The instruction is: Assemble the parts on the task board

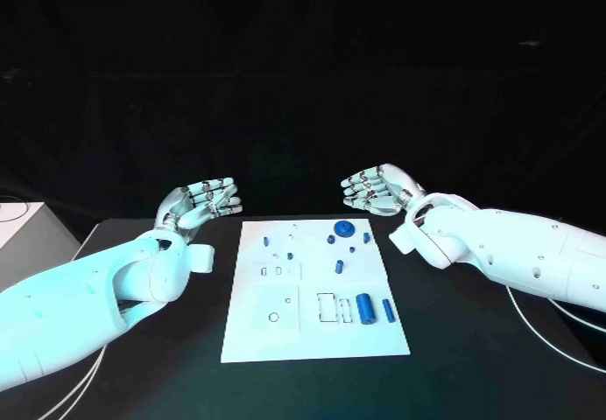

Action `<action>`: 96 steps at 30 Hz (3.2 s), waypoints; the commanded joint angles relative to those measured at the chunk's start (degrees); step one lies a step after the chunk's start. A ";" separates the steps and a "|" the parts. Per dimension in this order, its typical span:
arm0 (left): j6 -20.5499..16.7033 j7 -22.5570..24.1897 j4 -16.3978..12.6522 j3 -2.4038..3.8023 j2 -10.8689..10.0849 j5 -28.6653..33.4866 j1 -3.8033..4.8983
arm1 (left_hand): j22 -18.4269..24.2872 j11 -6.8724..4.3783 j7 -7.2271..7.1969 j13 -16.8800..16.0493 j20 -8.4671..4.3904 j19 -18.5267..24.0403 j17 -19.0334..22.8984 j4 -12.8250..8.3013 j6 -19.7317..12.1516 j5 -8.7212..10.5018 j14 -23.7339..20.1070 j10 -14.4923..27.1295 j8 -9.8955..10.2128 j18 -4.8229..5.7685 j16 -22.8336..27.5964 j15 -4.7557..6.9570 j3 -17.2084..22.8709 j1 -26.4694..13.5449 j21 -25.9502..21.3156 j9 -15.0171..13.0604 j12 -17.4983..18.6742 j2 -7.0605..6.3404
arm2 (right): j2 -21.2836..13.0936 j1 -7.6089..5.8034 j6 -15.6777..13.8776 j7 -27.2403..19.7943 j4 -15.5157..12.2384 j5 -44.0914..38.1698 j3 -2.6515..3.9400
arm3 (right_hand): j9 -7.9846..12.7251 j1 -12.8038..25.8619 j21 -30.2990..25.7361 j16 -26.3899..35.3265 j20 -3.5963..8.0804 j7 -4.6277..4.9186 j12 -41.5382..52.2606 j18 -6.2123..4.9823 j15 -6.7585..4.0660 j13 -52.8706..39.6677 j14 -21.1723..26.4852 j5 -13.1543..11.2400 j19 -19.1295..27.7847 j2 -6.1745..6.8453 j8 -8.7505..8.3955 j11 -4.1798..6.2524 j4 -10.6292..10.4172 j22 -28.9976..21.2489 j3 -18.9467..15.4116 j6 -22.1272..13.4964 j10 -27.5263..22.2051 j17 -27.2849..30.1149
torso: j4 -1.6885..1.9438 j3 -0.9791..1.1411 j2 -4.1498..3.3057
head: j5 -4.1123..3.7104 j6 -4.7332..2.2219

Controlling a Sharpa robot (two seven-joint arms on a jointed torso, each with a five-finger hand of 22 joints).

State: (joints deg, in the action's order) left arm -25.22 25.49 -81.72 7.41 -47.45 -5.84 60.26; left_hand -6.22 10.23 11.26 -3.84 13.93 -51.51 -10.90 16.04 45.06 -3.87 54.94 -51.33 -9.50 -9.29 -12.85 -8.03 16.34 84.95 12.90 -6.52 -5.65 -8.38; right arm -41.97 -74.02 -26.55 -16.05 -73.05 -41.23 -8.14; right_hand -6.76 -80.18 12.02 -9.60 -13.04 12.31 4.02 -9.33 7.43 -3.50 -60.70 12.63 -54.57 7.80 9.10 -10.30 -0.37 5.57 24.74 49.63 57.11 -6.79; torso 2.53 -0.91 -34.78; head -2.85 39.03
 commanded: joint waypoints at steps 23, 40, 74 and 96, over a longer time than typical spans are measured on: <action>3.50 -2.74 -12.85 2.35 -6.03 -3.45 -0.12 | -25.34 -3.85 -0.94 -1.20 -6.53 -9.49 -27.53 -1.45 9.27 0.52 11.56 -17.06 -3.08 -1.00 -40.26 5.93 10.17 -3.10 40.63 -3.66 1.41 -3.65 | 2.18 -3.26 11.11 21.89 2.38 -43.32 0.10 | -4.22 4.19 60.20 -61.18 7.71 -3.41 -0.25 4.74 -7.53 -0.84 -25.11 1.35 -28.66 8.11 -1.01 5.12 -2.59 58.71 5.04 7.81 9.39 -50.27 | 5.06 -1.18 -5.44 | -4.51 -2.34; 3.95 -3.10 -14.57 2.90 -6.92 -3.91 -0.16 | -26.82 -3.73 -0.86 -1.17 -6.46 -9.14 -27.46 -1.62 8.92 0.52 11.24 -16.63 -2.98 -0.91 -40.52 5.84 10.40 -3.28 42.28 -3.75 1.60 -3.83 | 2.38 -2.36 12.96 26.17 3.05 -48.51 0.10 | -4.96 4.04 59.14 -65.36 7.52 -3.59 -0.30 4.26 -7.38 -0.85 -24.97 1.94 -28.03 7.92 -1.16 5.07 -2.97 56.98 1.86 7.31 6.61 -54.23 | 6.35 -1.43 -6.94 | -6.54 -2.52; 4.09 -3.55 -14.19 3.01 -7.44 -4.07 -0.17 | -27.46 -3.66 -0.81 -1.14 -6.37 -8.79 -27.42 -1.76 8.77 0.51 11.18 -16.27 -2.95 -0.89 -40.75 5.77 10.65 -3.29 43.07 -3.82 1.69 -3.72 | 2.34 -1.62 13.78 27.59 3.60 -50.38 0.10 | -5.66 2.67 59.06 -66.78 7.41 -3.40 -0.02 4.19 -7.21 -1.14 -24.86 2.69 -28.03 6.58 -0.55 4.86 -3.10 56.88 1.67 8.47 6.82 -55.08 | 7.40 -1.97 -8.07 | -7.46 -2.81; 4.17 -3.79 -14.02 3.02 -7.62 -4.06 -0.17 | -27.73 -3.62 -0.78 -1.12 -6.34 -8.62 -27.40 -1.85 8.70 0.52 11.15 -16.11 -2.94 -0.88 -40.84 5.74 10.84 -3.24 43.40 -3.85 1.73 -3.60 | 2.32 -1.49 15.20 27.85 3.77 -51.37 0.10 | -7.62 2.15 60.64 -68.22 7.45 -3.43 0.12 4.49 -7.33 -1.12 -24.55 4.69 -28.38 6.13 1.18 5.08 -2.84 59.28 8.49 11.20 9.60 -55.35 | 7.79 -2.21 -8.33 | -7.93 -2.85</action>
State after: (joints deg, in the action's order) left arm -22.05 21.52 -95.68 10.37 -55.11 -9.68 60.07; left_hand -33.91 6.57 10.44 -4.93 7.68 -60.50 -38.37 14.22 54.17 -3.69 66.54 -67.99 -12.29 -9.25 -53.36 -2.28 26.98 81.56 56.20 -10.31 -4.16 -11.78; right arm -39.67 -75.57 -12.71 11.56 -69.32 -91.60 -8.05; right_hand -14.33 -77.71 72.35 -77.44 -5.46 8.90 3.86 -5.28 0.08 -4.67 -83.92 17.08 -82.66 13.99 10.18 -5.37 -3.24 64.80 32.77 60.31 66.30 -62.12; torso 10.28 -3.08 -43.05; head -10.74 36.19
